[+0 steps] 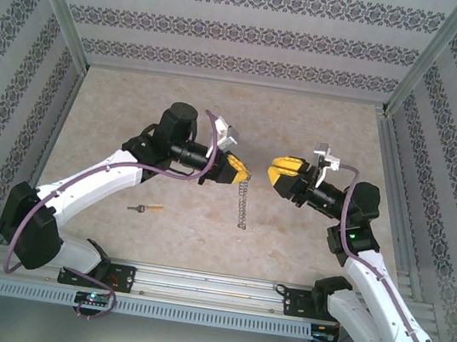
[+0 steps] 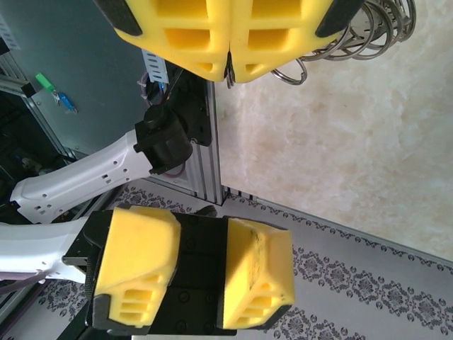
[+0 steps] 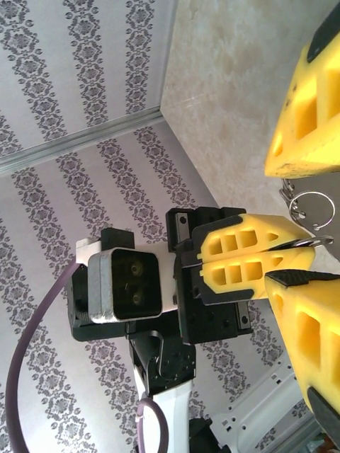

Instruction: Put the keys on the keyring

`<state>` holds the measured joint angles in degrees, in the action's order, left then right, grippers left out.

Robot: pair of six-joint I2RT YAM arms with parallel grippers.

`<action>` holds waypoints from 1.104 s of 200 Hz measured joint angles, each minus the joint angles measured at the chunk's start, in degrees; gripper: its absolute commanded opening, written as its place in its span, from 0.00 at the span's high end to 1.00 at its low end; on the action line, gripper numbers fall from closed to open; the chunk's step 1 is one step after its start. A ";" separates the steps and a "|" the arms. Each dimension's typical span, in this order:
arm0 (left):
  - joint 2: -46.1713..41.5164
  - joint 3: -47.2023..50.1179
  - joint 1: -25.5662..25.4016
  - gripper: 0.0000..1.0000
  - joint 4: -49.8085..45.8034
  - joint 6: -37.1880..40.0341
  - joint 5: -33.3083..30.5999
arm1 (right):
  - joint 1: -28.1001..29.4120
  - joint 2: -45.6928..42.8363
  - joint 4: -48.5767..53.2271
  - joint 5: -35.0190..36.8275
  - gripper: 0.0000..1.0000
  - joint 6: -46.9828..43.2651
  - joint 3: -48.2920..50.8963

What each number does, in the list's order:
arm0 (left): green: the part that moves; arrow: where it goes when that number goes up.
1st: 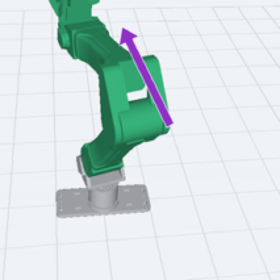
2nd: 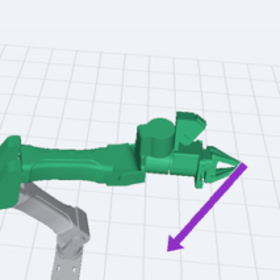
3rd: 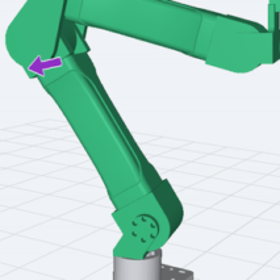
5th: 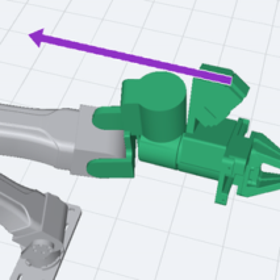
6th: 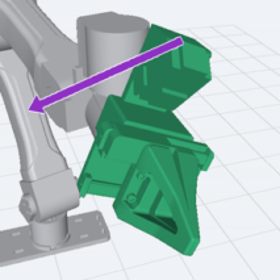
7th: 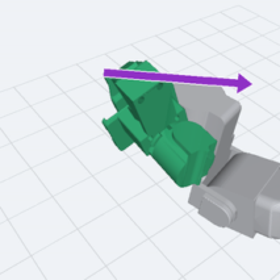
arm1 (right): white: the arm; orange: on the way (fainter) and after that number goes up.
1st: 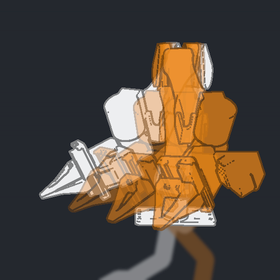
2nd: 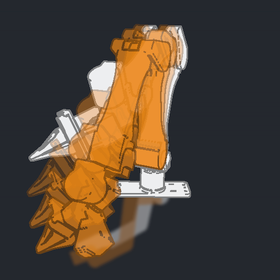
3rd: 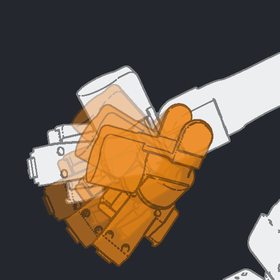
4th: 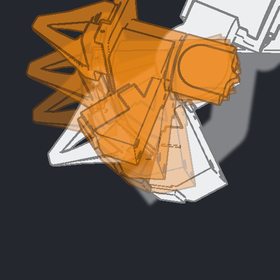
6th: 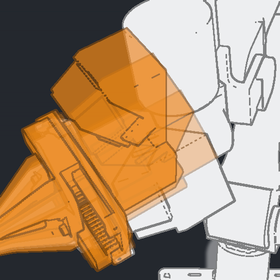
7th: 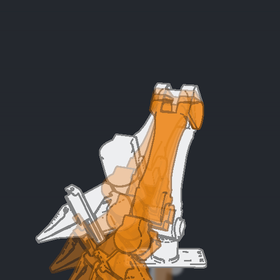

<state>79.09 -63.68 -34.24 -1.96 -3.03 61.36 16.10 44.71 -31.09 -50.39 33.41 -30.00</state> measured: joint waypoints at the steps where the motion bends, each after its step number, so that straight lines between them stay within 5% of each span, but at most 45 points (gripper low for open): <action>1: 0.00 0.04 0.00 1.00 0.13 -0.04 0.00 | 0.00 0.02 -0.02 0.00 0.61 0.04 0.02; 46: -1.86 6.58 -0.04 1.00 12.79 -5.95 -2.69 | 0.11 0.46 -0.94 0.52 0.65 1.20 1.27; 167: 2.62 18.99 -0.20 1.00 69.35 -30.23 -12.79 | 6.40 1.77 -2.51 7.23 0.71 1.31 2.38; 221: 5.68 18.97 -0.24 1.00 76.43 -35.19 -11.89 | 10.51 5.27 -4.61 9.77 0.72 1.09 2.36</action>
<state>84.77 -44.71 -34.48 74.48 -38.22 49.47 26.61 49.98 -35.70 -40.62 34.50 -27.64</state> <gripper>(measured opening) 0.053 0.281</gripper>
